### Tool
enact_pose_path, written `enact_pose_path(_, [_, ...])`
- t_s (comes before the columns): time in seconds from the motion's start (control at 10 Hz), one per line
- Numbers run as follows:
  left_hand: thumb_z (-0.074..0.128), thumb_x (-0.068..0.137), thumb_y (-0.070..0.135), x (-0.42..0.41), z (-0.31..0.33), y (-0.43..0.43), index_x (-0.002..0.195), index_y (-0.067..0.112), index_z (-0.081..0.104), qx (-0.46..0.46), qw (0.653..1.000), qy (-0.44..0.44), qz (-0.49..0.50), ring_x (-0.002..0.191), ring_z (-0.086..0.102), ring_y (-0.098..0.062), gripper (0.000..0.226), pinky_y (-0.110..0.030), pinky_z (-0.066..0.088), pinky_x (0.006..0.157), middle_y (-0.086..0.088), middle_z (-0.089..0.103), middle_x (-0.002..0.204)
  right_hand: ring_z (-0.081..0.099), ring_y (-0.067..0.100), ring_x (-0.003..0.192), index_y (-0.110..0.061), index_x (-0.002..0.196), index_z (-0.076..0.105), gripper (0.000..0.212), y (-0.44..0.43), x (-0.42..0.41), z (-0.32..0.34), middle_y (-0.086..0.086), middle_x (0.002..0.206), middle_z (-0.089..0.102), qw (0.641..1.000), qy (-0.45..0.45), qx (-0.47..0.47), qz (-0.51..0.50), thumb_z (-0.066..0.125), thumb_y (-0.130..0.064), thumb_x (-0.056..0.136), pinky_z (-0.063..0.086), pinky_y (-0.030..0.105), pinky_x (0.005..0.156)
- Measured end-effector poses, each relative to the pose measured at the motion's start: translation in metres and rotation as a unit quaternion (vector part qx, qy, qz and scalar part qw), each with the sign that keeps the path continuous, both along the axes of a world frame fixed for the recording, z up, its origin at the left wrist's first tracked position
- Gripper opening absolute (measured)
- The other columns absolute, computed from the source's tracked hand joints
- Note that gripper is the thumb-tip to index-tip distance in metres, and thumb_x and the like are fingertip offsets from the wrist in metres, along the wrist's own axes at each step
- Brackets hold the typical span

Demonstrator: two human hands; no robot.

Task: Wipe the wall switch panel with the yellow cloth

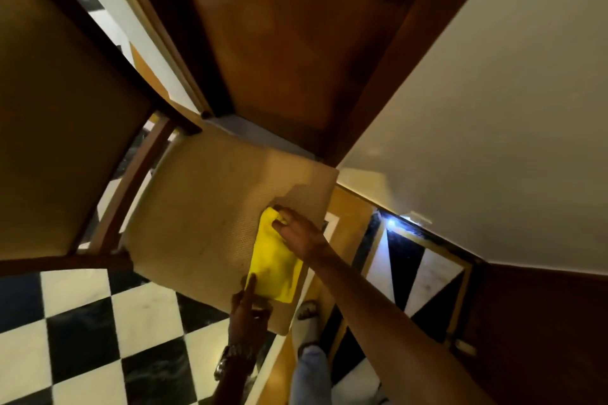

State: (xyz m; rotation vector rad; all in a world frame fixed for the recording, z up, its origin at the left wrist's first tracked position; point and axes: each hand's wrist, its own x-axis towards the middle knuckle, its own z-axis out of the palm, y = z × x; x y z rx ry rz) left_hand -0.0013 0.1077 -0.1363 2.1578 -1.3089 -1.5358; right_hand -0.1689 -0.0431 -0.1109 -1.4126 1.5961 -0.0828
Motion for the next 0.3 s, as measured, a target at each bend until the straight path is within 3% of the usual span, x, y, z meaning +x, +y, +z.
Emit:
enact_pose_path(0.1, [0.077,0.098,-0.004,0.001,0.006,0.002,0.166,0.003,0.014,0.024,0.997,-0.040,-0.059,0.113,0.065,-0.041,0.093,-0.055,0.061,0.095,-0.028,0.044,0.150,0.016,0.027,0.153,-0.019,0.154,0.031,0.053,-0.006,-0.016,0.004,0.008,0.166,0.020,0.991,0.070,-0.036,0.110,0.044,-0.033,0.105,0.007,0.039,0.125])
enact_pose_path(0.2, [0.076,0.103,0.016,-0.002,0.026,-0.015,0.171,0.017,0.007,0.042,0.993,-0.070,-0.085,0.139,0.048,-0.044,0.096,-0.057,0.050,0.114,-0.023,0.032,0.162,0.011,0.032,0.154,-0.020,0.149,0.040,0.049,-0.022,-0.035,0.030,0.012,0.168,0.005,0.932,0.168,-0.130,0.293,0.049,-0.031,0.103,0.009,0.043,0.124])
enact_pose_path(0.3, [0.063,0.111,0.035,-0.007,0.070,-0.051,0.170,0.010,0.003,0.059,0.988,-0.110,-0.087,0.156,0.025,-0.041,0.088,-0.052,0.030,0.128,-0.018,0.016,0.173,0.010,0.029,0.155,-0.021,0.154,0.033,0.055,-0.049,-0.059,0.076,0.014,0.168,0.005,0.905,0.177,-0.179,0.343,0.046,-0.037,0.104,0.011,0.042,0.125])
